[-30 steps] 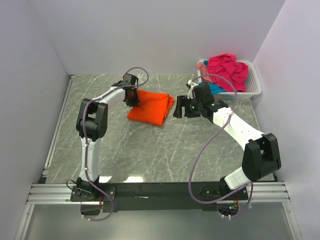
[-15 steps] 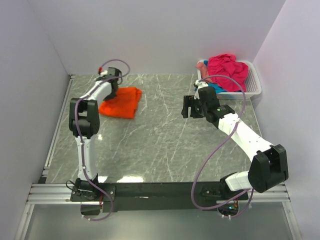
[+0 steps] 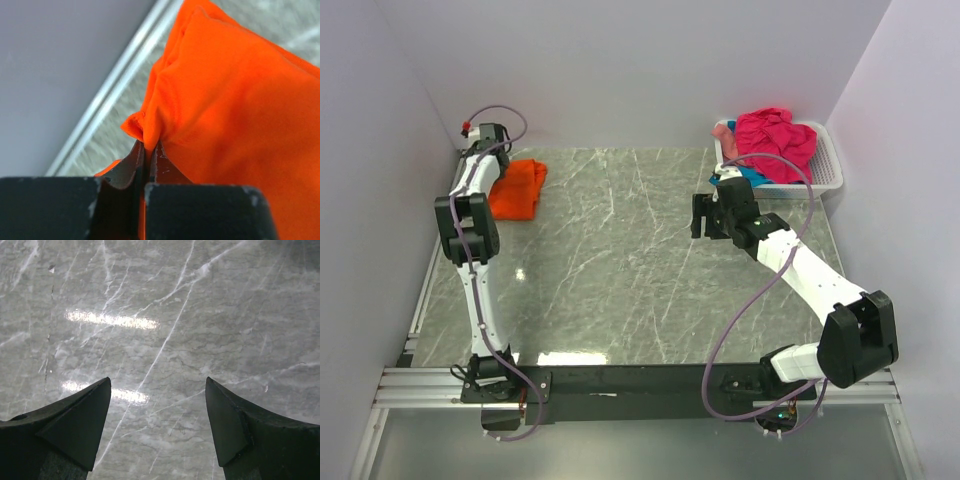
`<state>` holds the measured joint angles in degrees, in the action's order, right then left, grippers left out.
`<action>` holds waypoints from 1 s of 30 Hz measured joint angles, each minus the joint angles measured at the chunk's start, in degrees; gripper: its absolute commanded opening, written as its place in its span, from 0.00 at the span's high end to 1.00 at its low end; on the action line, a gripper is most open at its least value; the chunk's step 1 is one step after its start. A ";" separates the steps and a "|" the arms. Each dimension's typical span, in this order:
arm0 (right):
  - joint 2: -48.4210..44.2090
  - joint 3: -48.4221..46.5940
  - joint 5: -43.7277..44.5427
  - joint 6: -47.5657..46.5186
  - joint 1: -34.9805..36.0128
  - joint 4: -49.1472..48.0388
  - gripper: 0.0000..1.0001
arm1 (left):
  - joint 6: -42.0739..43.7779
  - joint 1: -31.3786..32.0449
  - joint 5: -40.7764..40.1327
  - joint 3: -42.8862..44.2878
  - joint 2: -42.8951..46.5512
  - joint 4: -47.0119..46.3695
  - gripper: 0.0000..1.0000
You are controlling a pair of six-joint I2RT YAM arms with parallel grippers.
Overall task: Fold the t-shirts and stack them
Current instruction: Neatly place the folded tshirt to the corner, then reset both grippers
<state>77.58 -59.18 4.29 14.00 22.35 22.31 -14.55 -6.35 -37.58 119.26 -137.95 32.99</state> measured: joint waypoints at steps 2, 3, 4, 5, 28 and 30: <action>0.02 0.00 0.46 0.02 0.00 0.00 0.18 | 0.87 -0.96 0.00 2.03 -1.44 -0.22 0.99; 0.02 0.00 0.66 0.04 0.00 0.00 0.18 | 1.36 -1.42 0.07 3.06 -1.97 -0.22 0.99; 0.02 0.00 0.74 0.04 0.00 0.00 0.18 | 1.73 -1.86 0.22 4.17 -2.60 -0.33 1.00; 0.02 0.04 0.85 0.04 0.00 -0.02 0.18 | 2.01 -2.23 0.42 4.85 -3.04 -0.74 0.99; -8.81 2.45 2.80 4.46 0.00 0.59 0.14 | -5.31 9.18 2.01 -0.81 23.23 3.89 0.01; -11.98 3.61 4.26 6.12 0.00 0.33 0.14 | -11.43 13.60 6.60 -11.85 33.40 1.97 0.01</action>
<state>65.60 -55.57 8.56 20.12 22.35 22.63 -25.98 7.25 -30.98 107.42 -104.55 34.96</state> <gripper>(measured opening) 0.853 0.994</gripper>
